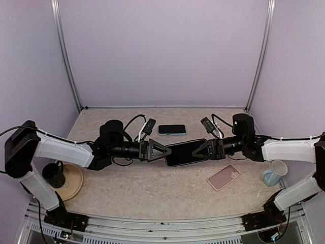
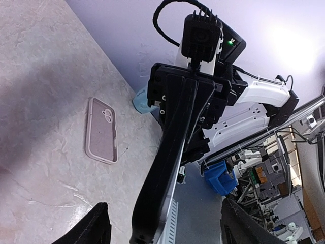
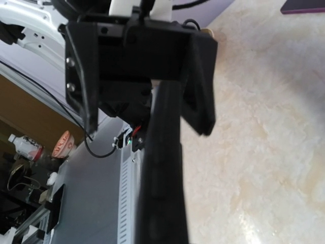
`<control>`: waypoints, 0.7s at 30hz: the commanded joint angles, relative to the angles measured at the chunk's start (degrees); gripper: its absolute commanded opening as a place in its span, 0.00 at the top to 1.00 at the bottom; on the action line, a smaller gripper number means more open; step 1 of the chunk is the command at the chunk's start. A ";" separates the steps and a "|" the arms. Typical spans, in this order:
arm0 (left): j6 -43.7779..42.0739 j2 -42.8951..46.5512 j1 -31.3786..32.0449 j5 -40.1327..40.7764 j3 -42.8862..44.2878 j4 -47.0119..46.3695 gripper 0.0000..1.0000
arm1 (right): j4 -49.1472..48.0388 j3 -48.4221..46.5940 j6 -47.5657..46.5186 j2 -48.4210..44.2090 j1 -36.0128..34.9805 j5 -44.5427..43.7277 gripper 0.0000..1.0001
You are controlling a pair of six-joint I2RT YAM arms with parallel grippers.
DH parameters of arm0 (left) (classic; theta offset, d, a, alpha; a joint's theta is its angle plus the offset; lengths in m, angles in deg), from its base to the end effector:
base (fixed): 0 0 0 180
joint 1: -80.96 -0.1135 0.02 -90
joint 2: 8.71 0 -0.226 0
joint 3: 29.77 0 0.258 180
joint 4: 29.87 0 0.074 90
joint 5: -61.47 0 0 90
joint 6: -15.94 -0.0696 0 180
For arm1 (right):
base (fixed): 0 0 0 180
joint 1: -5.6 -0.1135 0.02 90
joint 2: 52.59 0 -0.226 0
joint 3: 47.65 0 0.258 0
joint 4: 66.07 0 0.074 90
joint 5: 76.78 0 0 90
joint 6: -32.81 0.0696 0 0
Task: Put the phone into the phone case
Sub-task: Press the phone case with the phone inside.
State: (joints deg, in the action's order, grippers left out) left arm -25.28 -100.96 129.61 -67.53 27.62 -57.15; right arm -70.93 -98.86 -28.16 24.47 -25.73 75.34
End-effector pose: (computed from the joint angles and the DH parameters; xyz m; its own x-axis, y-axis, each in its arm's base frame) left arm 0.2099 -0.3048 0.1750 -0.8062 0.0313 -0.5908 0.5905 0.1042 -0.8003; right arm 0.2252 0.2091 0.1831 -0.7276 -0.1773 -0.6627 -0.6805 0.0644 0.7299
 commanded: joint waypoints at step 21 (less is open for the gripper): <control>0.45 -2.58 2.34 -1.14 -0.20 -3.78 0.80 | -4.79 1.18 0.58 -1.27 1.45 -1.20 0.96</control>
State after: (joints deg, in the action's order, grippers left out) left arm -24.50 -103.01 131.22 -68.14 27.58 -59.38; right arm -74.01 -97.76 -26.74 24.20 -25.32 76.72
